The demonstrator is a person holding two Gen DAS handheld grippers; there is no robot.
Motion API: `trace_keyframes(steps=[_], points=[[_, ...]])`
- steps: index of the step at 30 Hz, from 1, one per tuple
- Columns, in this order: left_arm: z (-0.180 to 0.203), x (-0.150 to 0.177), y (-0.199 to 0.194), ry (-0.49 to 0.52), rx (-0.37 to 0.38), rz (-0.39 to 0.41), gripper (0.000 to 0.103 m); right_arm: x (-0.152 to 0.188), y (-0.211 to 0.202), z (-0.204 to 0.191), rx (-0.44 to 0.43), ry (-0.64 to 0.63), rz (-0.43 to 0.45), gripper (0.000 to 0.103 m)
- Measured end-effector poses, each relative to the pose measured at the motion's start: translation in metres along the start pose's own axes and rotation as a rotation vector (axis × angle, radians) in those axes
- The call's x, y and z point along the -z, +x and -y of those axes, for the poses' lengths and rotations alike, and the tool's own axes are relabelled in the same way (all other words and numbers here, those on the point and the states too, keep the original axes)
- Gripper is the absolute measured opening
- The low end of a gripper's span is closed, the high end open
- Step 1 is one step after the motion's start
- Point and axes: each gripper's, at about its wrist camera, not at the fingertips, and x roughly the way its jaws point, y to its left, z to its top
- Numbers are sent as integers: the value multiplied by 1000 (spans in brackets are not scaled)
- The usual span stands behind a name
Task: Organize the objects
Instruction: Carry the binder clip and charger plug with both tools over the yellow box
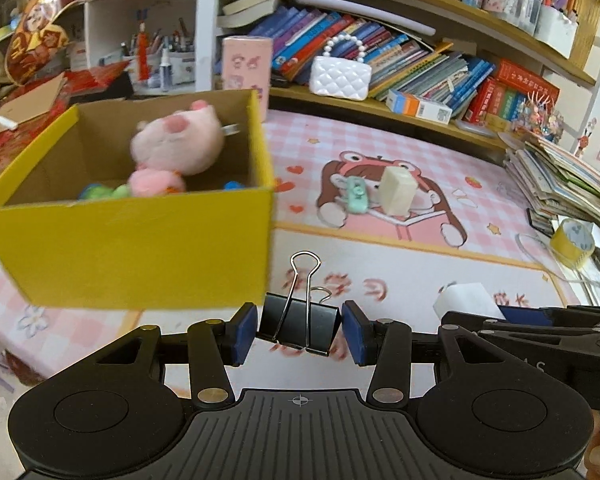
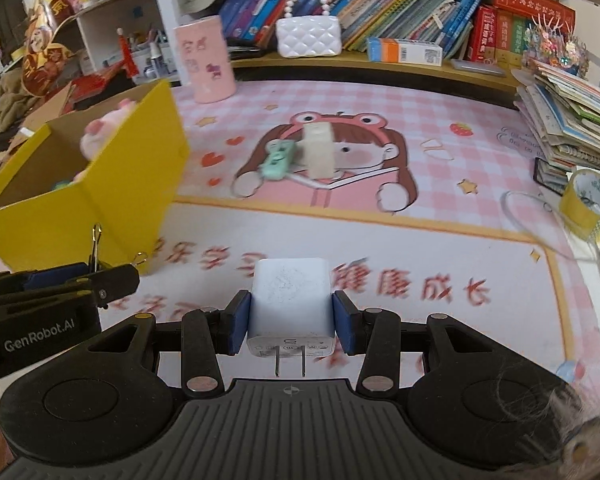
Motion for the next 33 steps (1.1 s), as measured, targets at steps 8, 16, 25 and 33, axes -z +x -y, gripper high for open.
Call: trace_keyframes(steps=[8,16,25,33], points=[[-49,19,-33,-32,-45,11,45,25,-15,-60,-49,-54,-4,41],[-93,30,-64,-57,-90,43,45,37,-24,-106,-88,-82,26,41],[-129,39,-93,-66,-127,94,45,45,-34,-150,-118,-115,77,41],[-146,39,-108,-81,-120,133,45,44,-43,-172,-111,-136,110,41]])
